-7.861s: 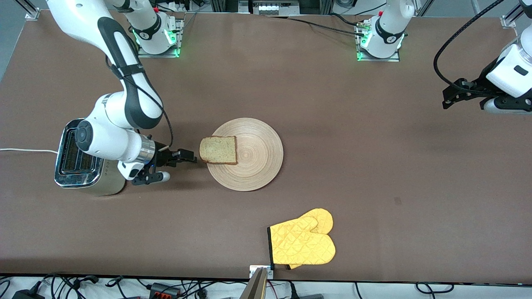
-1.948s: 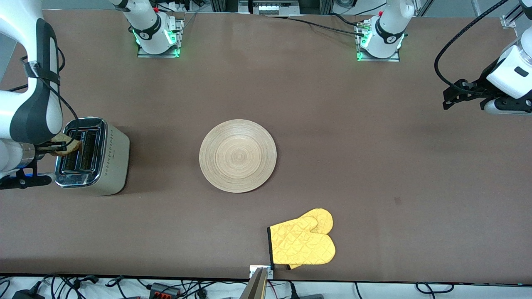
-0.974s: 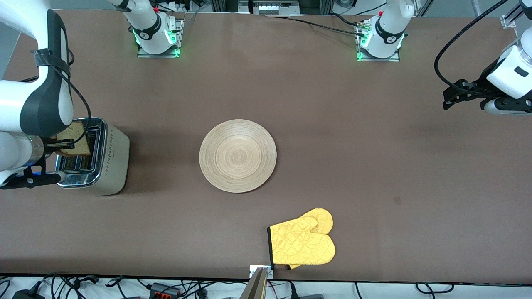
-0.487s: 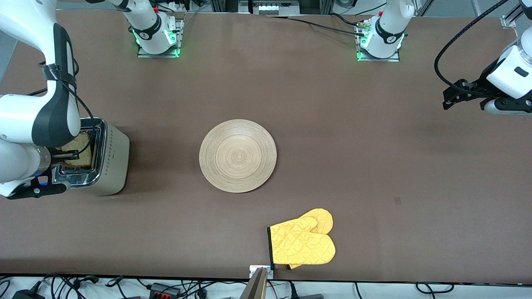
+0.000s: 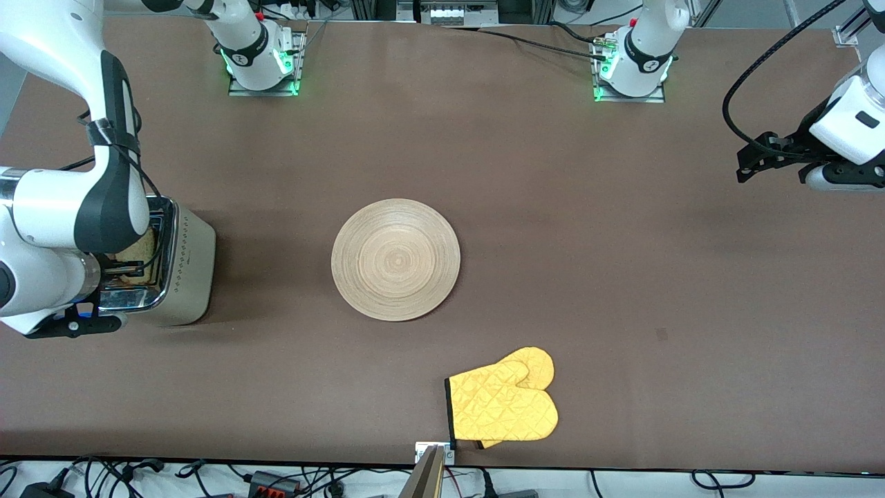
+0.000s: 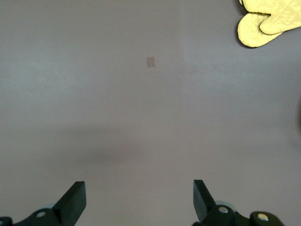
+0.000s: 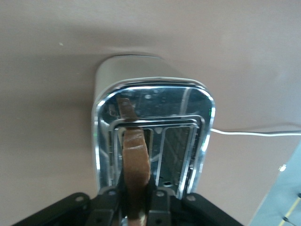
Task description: Move plate and put bread in toaster
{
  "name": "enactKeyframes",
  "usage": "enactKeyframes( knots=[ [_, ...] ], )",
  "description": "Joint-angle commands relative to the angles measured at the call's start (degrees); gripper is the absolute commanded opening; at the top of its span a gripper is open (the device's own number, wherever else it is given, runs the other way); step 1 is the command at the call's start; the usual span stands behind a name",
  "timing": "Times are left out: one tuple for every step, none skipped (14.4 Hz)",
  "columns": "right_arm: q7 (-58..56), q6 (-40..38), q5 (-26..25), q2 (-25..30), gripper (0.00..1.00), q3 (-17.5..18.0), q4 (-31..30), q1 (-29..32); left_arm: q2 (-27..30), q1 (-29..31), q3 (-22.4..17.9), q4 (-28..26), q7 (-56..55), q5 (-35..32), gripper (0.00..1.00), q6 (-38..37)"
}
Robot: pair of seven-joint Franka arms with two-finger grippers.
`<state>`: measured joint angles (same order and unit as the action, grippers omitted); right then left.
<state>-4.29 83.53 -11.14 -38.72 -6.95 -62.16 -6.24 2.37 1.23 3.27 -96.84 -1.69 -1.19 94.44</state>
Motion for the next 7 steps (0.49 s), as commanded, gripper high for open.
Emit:
enactKeyframes(
  knots=[
    [0.9,-0.7,6.1,0.1,1.00,-0.3,1.8,0.7,-0.8,0.2,0.1,1.6,0.2,0.6,1.00,-0.6],
    [0.9,-1.2,8.2,1.3,1.00,-0.4,1.8,0.9,-0.8,0.2,0.1,1.6,0.2,0.6,1.00,-0.6],
    [1.1,-2.1,11.6,3.7,1.00,-0.4,1.9,2.0,-0.8,0.2,0.1,1.6,0.2,0.6,1.00,-0.6],
    [1.6,-2.3,12.5,5.0,1.00,-0.4,2.0,2.5,-0.8,0.2,0.1,1.6,0.2,0.6,1.00,-0.6],
    [1.8,-2.6,12.6,7.0,1.00,-0.3,2.0,2.6,-0.8,0.2,0.1,1.6,0.2,0.6,1.00,-0.6],
    [1.8,-2.8,12.9,8.8,1.00,-0.2,2.0,2.7,-0.8,0.2,0.1,1.6,0.2,0.6,1.00,-0.6],
    [1.5,-2.3,14.4,9.4,1.00,-0.1,2.0,3.1,-0.8,0.2,0.1,1.6,0.2,0.6,1.00,-0.6]
  ],
)
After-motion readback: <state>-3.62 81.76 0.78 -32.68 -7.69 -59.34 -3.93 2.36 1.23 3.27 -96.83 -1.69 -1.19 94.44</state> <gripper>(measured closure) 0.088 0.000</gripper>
